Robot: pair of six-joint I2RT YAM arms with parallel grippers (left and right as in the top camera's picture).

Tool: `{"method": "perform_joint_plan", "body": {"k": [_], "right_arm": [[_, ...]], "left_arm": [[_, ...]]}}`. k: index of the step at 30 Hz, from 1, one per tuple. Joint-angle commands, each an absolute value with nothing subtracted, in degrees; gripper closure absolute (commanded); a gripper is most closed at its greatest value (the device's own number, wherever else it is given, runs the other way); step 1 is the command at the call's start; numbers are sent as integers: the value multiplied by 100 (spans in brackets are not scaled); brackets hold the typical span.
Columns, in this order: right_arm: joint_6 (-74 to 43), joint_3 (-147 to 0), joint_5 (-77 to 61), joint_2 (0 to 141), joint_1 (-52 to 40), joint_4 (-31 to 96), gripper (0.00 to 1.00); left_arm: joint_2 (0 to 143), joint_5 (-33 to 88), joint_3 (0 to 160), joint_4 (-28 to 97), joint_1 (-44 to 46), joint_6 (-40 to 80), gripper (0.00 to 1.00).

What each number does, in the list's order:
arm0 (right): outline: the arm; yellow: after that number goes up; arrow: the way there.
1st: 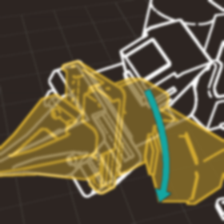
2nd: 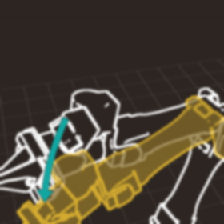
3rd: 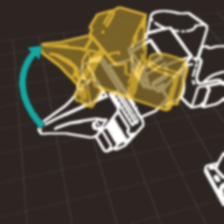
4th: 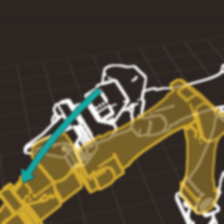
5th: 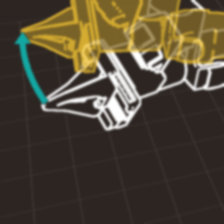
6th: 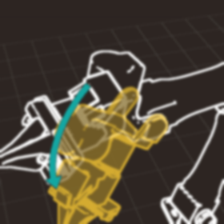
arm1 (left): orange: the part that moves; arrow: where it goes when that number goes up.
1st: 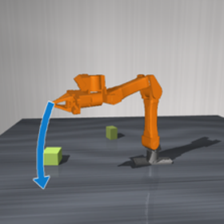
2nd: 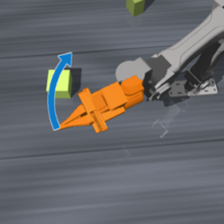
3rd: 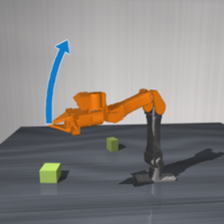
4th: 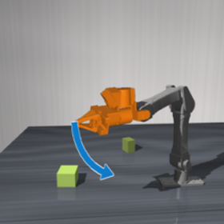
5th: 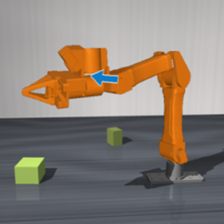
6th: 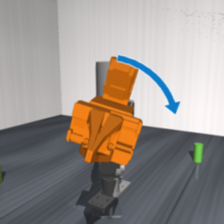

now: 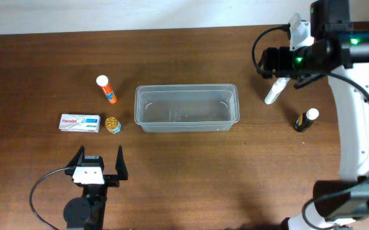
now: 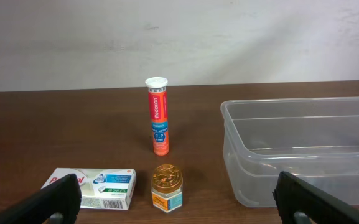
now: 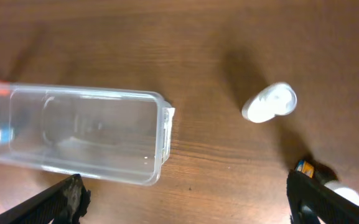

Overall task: Pack container
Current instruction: 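Move right gripper to the white spray bottle and grasp it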

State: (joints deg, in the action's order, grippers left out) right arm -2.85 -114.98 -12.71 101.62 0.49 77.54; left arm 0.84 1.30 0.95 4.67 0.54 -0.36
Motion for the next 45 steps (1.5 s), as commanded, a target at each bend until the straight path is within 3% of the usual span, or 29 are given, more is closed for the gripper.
{"method": "perform_joint_plan", "body": {"k": [1, 6, 13, 33, 45], "right_arm": [[-1509, -11627, -484, 10219, 174, 7738, 6], [-2504, -11627, 296, 10324, 207, 7703, 7], [-2908, -11627, 440, 10667, 239, 7627, 9], [-3050, -11627, 257, 12042, 475, 7489, 11], [-3033, -11445, 174, 12328, 491, 7308, 24]], "left_arm": [[47, 110, 51, 464, 21, -21, 0], [47, 113, 51, 464, 21, -21, 0], [47, 113, 51, 464, 21, -21, 0], [47, 110, 51, 464, 21, -21, 0], [47, 113, 51, 462, 21, -21, 0]]}}
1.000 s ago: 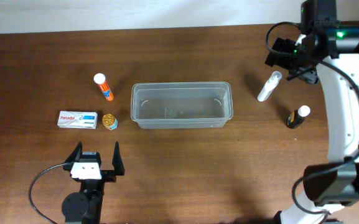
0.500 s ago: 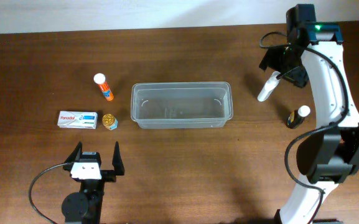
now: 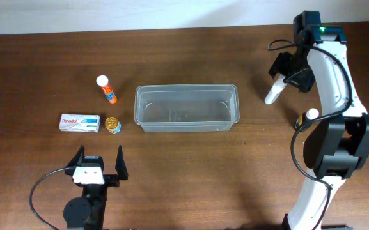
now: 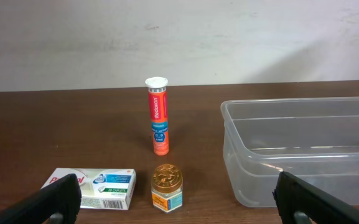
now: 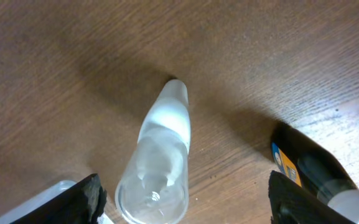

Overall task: Pack container
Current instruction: 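Move right gripper to the white spray bottle and grasp it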

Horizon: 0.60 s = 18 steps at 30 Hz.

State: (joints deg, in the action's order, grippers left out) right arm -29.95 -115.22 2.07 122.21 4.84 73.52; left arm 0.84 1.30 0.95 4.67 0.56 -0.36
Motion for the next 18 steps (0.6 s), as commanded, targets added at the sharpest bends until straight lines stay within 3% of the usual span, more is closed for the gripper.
{"method": "perform_joint_plan", "body": {"k": [1, 12, 18], "right_arm": [[-3033, -11428, 176, 12328, 491, 7295, 25], [-3033, -11067, 150, 12342, 491, 6893, 28], [-3030, -10689, 1, 12381, 491, 6571, 36]], "left_arm": [[47, 110, 51, 464, 21, -21, 0], [47, 113, 51, 462, 21, -21, 0], [47, 113, 51, 464, 21, -21, 0]]}}
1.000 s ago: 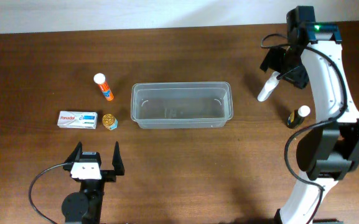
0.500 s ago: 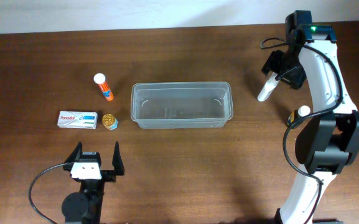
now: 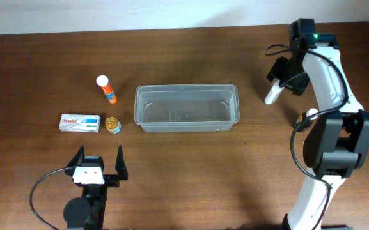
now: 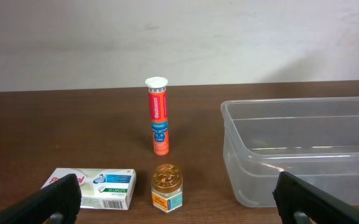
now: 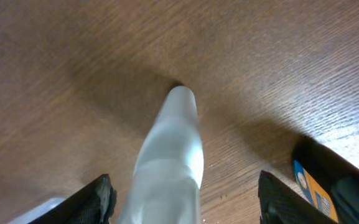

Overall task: Pack container
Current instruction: 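Move right gripper to the white spray bottle and grasp it, then lift the spray bottle and lower it into the clear container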

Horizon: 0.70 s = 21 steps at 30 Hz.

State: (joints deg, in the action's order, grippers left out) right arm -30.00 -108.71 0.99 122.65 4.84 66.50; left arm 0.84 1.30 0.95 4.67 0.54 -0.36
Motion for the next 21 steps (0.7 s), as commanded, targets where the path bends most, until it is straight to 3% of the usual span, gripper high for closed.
{"method": "perform_joint_plan", "body": {"k": [1, 6, 10, 21], "right_arm": [[-3028, -10669, 1, 12387, 491, 6563, 38], [-2939, -10661, 3, 12387, 491, 6508, 58], [-2845, -10661, 3, 12387, 491, 6508, 68], [-2290, -10938, -19, 12357, 491, 6718, 76]], "left_arm": [[47, 110, 51, 464, 21, -21, 0], [47, 113, 51, 464, 21, -21, 0], [47, 110, 51, 464, 21, -21, 0], [47, 113, 51, 462, 21, -21, 0]]}}
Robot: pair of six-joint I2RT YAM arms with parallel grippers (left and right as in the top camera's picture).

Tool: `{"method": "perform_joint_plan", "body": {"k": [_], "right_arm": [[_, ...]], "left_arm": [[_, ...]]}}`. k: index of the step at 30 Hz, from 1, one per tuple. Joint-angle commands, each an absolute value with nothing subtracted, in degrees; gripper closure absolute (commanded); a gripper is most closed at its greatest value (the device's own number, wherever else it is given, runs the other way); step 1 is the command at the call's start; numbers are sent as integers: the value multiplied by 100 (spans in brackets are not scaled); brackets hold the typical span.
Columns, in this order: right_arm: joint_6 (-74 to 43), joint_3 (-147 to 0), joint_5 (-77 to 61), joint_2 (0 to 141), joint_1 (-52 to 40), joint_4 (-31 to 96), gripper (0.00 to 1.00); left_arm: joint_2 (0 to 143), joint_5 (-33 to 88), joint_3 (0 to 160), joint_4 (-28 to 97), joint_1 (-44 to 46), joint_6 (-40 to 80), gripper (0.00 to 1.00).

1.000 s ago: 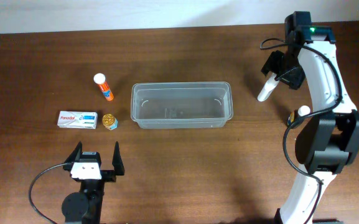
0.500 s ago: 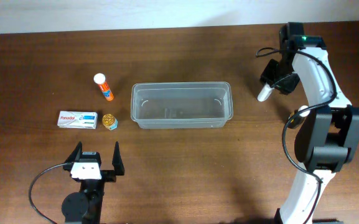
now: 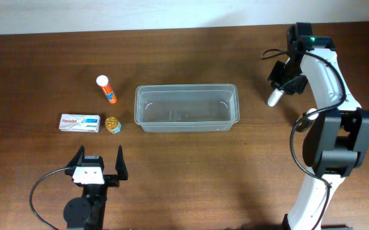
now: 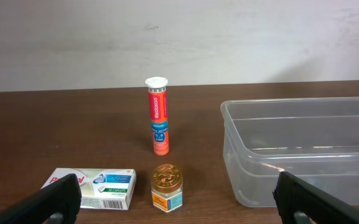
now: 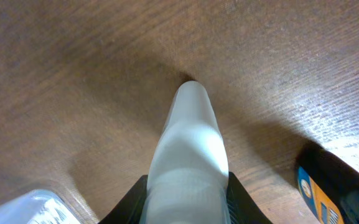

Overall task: Pack container
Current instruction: 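Lift the spray bottle and lower it into the clear container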

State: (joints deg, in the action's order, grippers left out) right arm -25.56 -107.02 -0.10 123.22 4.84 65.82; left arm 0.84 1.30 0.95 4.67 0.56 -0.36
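Note:
A clear plastic container (image 3: pixel 186 107) sits mid-table, with nothing in it. To its left are an orange tube (image 3: pixel 106 89), a white Panadol box (image 3: pixel 80 122) and a small gold-lidded jar (image 3: pixel 112 124). Right of the container stands a white bottle (image 3: pixel 274 98). My right gripper (image 3: pixel 280 80) is shut on it, and in the right wrist view the black fingers (image 5: pixel 140 198) press both sides of the white bottle (image 5: pixel 190 134). My left gripper (image 3: pixel 99 165) rests open near the front edge, facing the jar (image 4: pixel 167 187) and the tube (image 4: pixel 158 124).
A dark bottle with a blue and orange label (image 5: pixel 328 183) stands just right of the white bottle, close to my right fingers. The container's corner (image 5: pixel 33 205) shows at the left of the right wrist view. A pale wall (image 4: pixel 179 37) lies behind the table.
My right gripper's fingers stood apart on either side of the white bottle; now they are pressed against its sides. The left arm and the items on the left have not moved.
At first my right gripper was open high over the table, between the container and the white bottle. It was then low over the bottle, then straddling it with the fingers wide. Now it is shut on the bottle. The left arm stayed still.

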Motion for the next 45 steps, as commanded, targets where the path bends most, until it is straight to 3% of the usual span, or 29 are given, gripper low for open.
{"method": "perform_joint_plan", "body": {"k": [1, 12, 21, 36, 45], "right_arm": [[-2237, -11008, -43, 12342, 491, 6772, 76], [-1278, -12543, -615, 11996, 296, 7915, 75], [-969, -13762, -694, 11671, -716, 8934, 75], [-1273, -13214, -51, 11673, -2071, 9253, 75], [-1291, -12232, -32, 11673, -2132, 8517, 75]], "left_arm": [[47, 110, 51, 464, 21, -21, 0], [47, 113, 51, 464, 21, -21, 0], [47, 110, 51, 464, 21, -21, 0], [47, 110, 51, 464, 21, -21, 0], [47, 113, 51, 464, 21, -21, 0]]}}
